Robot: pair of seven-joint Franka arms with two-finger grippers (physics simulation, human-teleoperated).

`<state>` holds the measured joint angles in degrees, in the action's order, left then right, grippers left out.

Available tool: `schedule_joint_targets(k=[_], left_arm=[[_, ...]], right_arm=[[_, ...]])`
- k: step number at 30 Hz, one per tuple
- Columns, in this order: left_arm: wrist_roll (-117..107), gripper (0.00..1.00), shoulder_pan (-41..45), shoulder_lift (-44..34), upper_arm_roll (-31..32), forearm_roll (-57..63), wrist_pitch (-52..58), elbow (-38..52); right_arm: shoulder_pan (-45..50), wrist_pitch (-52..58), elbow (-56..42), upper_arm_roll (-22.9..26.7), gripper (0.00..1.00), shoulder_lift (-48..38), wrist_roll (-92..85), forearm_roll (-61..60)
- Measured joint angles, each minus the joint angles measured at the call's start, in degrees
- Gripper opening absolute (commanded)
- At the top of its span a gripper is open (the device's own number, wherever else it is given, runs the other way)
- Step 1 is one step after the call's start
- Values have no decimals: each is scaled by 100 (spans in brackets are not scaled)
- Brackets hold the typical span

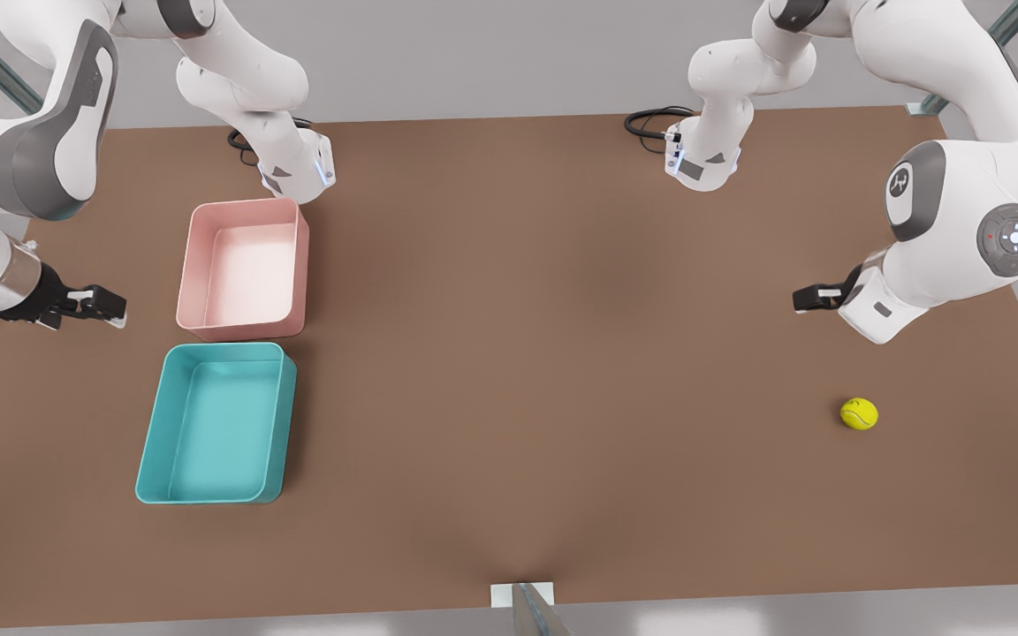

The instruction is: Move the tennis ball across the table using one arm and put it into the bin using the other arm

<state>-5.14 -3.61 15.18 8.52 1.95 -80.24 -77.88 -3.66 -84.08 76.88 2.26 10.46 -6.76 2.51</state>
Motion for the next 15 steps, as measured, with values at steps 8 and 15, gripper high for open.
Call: schedule_joint_targets(k=[8, 15], left_arm=[[655, 21, -761, 1312, 2, 215, -623, 20], [3369, 21, -1028, 2493, -528, 975, -2641, -29]], right_arm=[[-48, 17, 46, 12, 100, 300, -148, 32], [-98, -20, -168, 10, 100, 653, -236, 5]])
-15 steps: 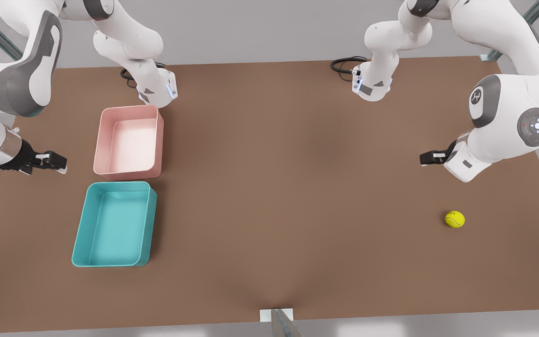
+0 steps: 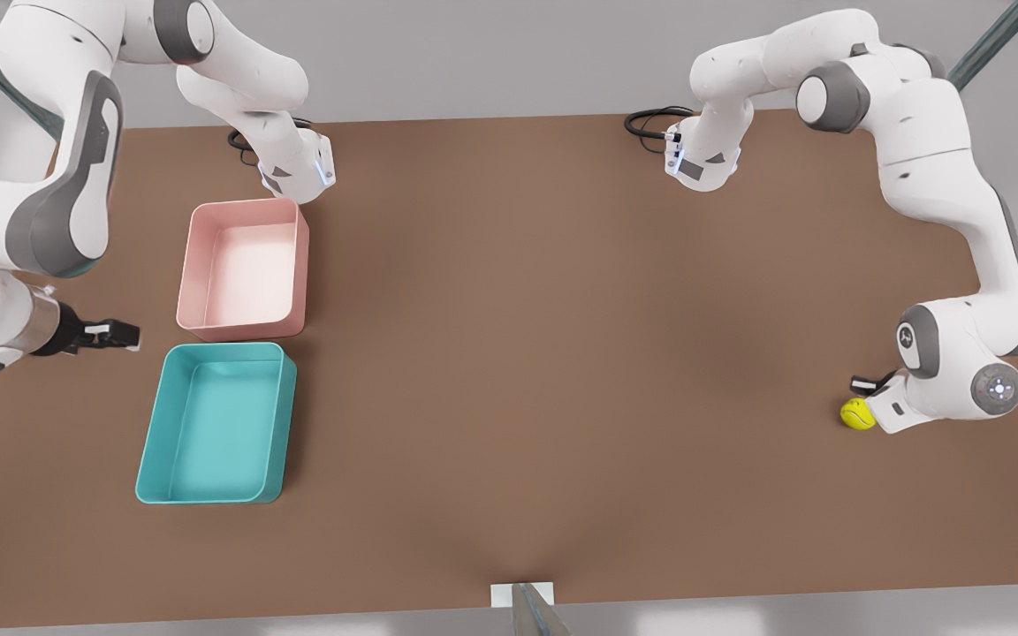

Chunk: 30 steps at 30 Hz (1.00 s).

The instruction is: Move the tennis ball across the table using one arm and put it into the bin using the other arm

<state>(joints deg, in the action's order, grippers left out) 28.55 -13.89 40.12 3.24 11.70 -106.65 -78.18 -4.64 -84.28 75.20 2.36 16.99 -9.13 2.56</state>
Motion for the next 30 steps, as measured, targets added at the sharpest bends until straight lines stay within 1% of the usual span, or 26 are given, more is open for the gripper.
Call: schedule_joint_targets(k=[4, 9, 16, 22, 30], left_arm=[[1557, 21, -97, 214, -173, 336, -787, 0], [3195, 21, -131, 498, -314, 518, -1299, 8], [4875, 21, -278, 717, -357, 38, -1622, 45], [5962, 21, -321, 804, -435, 55, -1736, 15], [6892, 21, -521, 866, -438, -24, -1904, -302]], right_arm=[[-22, 64, -72, 0, 100, -45, -39, 2], [-20, 126, -200, 6, 100, 16, -78, 40], [-37, 159, -198, 9, 100, 31, -119, 74], [-33, 172, -190, 17, 100, 31, -141, 121], [-14, 179, -179, 6, 100, 31, -163, 260]])
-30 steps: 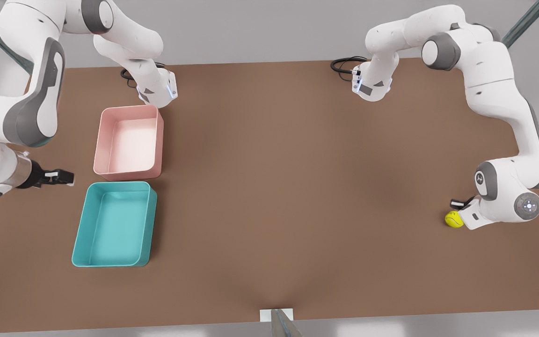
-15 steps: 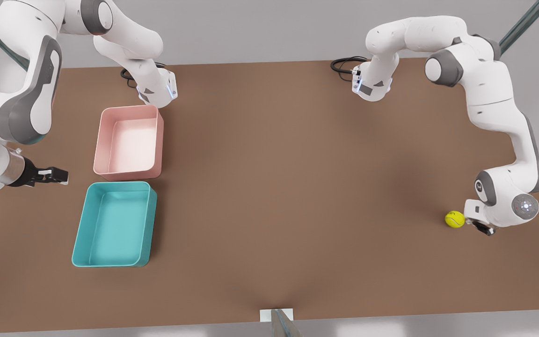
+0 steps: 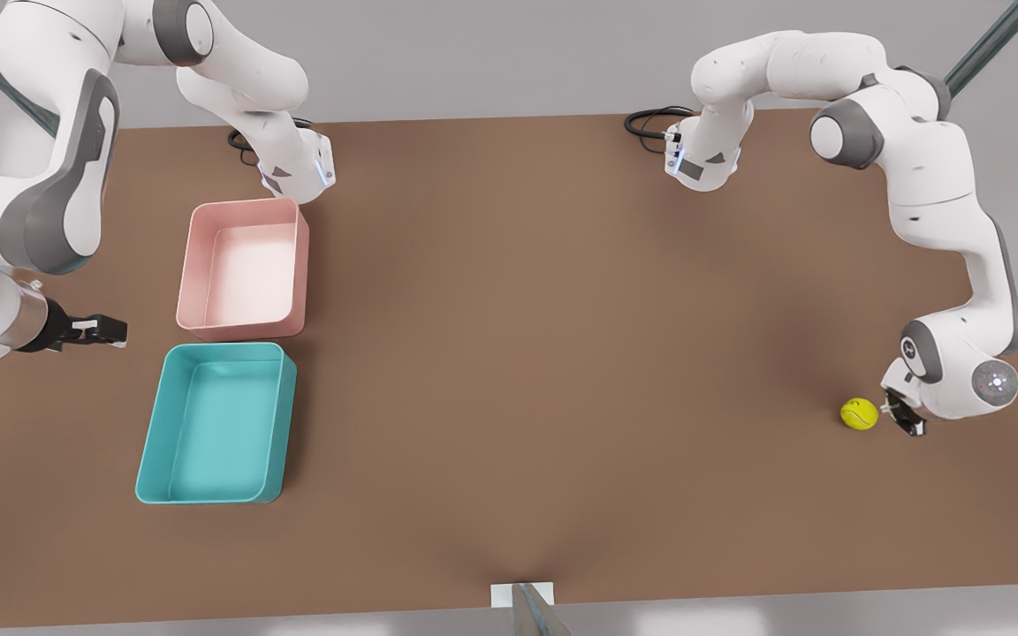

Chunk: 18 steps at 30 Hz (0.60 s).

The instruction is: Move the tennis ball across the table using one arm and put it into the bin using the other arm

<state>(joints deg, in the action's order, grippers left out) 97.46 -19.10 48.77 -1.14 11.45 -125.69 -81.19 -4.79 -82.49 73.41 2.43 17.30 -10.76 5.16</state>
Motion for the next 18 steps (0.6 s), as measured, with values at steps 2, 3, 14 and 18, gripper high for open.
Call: schedule_joint_targets(k=[2, 3, 14, 18], left_arm=[[152, 21, -32, 6, -1, -5, -25, -52], [222, 21, -44, 7, -4, -4, -56, -102], [651, 21, -83, 36, -53, 20, -313, -328], [698, 21, -54, -14, -53, 21, -341, -320]], right_arm=[[0, 1, -1, -2, 100, 7, -4, 12], [0, 1, -5, -4, 100, 17, -6, 17], [-8, -86, -371, 4, 100, 153, -7, -323], [-146, -128, -352, 18, 100, 166, -4, -553]])
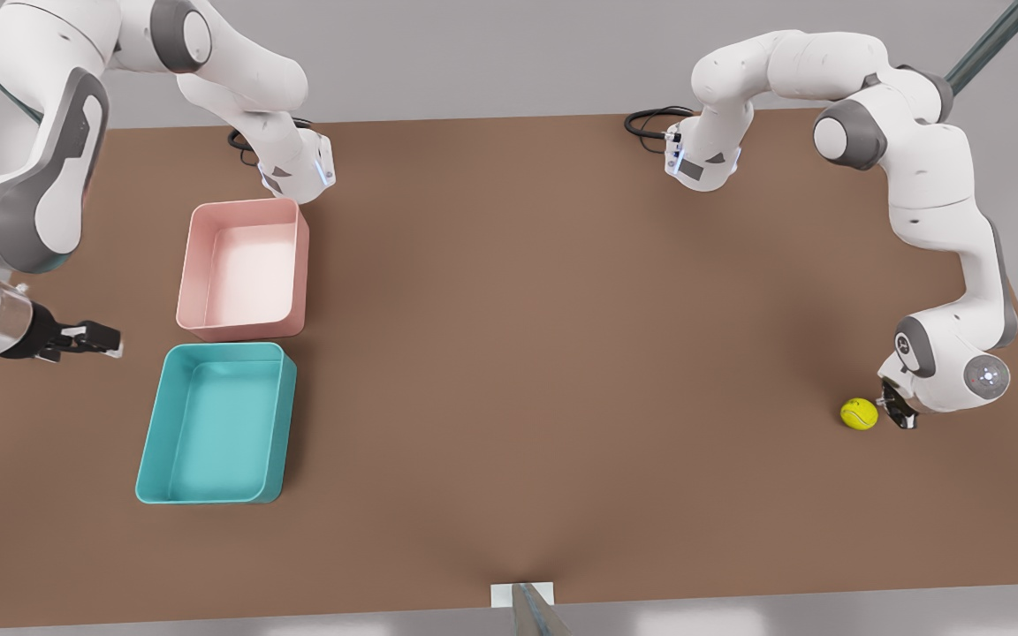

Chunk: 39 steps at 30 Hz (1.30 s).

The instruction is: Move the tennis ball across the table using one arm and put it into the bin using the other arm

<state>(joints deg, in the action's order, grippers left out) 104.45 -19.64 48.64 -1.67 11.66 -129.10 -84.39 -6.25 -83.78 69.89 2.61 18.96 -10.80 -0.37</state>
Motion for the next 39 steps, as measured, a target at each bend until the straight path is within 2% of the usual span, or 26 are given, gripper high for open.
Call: schedule_joint_targets(k=[6, 11, 13, 15, 20, 21, 24, 25, 30, 35, 39], left_arm=[[-84, 21, 487, -96, 6, -52, -21, 10], [-1009, 21, 2622, -643, 26, -393, 26, 31], [-1609, 21, 3094, -603, 31, -745, 61, -7], [-2139, 21, 3025, -791, 29, -945, 262, -22], [-3291, 21, 2738, -1831, 26, -1138, 1449, -30], [-3578, 44, 2716, -2178, 27, -1161, 1770, -16], [-4547, 47, 2579, -3163, 14, -1206, 3013, 184], [-4918, 100, 2574, -3408, 15, -1218, 3388, 246], [-6687, 100, 2579, -3818, 21, -1212, 4645, 636], [-8055, 100, 2372, -3928, 106, -1221, 5294, 697], [-8869, 100, 2472, -3992, 188, -1226, 5591, 702]], right_arm=[[-61, -29, 8, 2, 100, 7, -3, -157], [-61, -38, 32, 2, 100, 7, -7, -206], [-61, -40, 40, 2, 100, 8, -8, -216], [-61, -41, 49, 2, 100, 9, -9, -222], [-52, -44, 70, -6, 100, 9, -12, -238], [-52, -43, 75, -6, 100, 21, -12, -247], [-52, -42, 58, -17, 100, 63, -13, -263], [-50, -41, 68, -24, 100, 75, -14, -275], [-25, -39, 56, -50, 100, 204, -22, -437], [993, -233, 135, -92, 100, 737, 10, -312], [1646, -1114, 800, -106, 100, 1090, 210, 108]])
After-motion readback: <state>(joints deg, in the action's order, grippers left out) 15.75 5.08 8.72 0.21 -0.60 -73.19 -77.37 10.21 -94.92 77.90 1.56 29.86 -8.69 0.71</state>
